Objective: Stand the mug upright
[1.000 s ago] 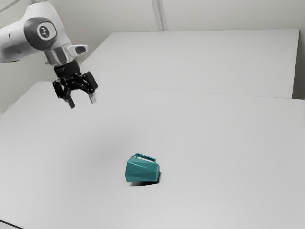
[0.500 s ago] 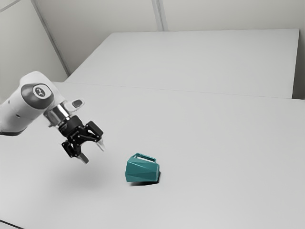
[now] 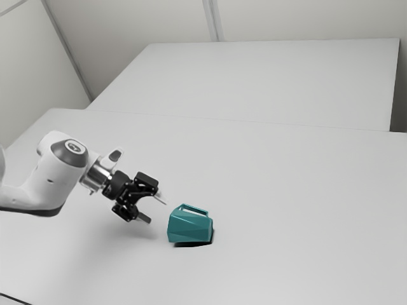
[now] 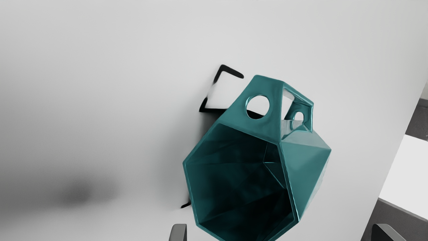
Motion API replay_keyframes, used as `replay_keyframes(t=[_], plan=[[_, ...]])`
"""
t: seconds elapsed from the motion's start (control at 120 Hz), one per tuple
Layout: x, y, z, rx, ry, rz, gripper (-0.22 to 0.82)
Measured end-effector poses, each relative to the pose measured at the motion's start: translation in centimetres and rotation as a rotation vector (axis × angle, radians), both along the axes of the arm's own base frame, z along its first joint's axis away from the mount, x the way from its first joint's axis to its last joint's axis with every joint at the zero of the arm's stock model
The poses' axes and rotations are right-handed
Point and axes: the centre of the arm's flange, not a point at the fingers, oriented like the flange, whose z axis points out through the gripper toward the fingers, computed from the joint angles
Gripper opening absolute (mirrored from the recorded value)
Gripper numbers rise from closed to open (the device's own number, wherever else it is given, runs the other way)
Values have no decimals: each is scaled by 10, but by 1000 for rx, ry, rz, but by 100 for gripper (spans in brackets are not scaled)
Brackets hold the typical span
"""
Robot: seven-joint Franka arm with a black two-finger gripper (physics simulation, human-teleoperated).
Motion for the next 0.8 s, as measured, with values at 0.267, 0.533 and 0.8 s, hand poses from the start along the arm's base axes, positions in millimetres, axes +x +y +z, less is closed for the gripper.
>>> replay_keyframes(t=[0.267, 0.533, 0.8], plan=[[3, -13, -15, -21, -77, -12, 60], [5, -27, -20, -33, -133, -45, 60], [3, -41, -33, -62, -146, -49, 60]])
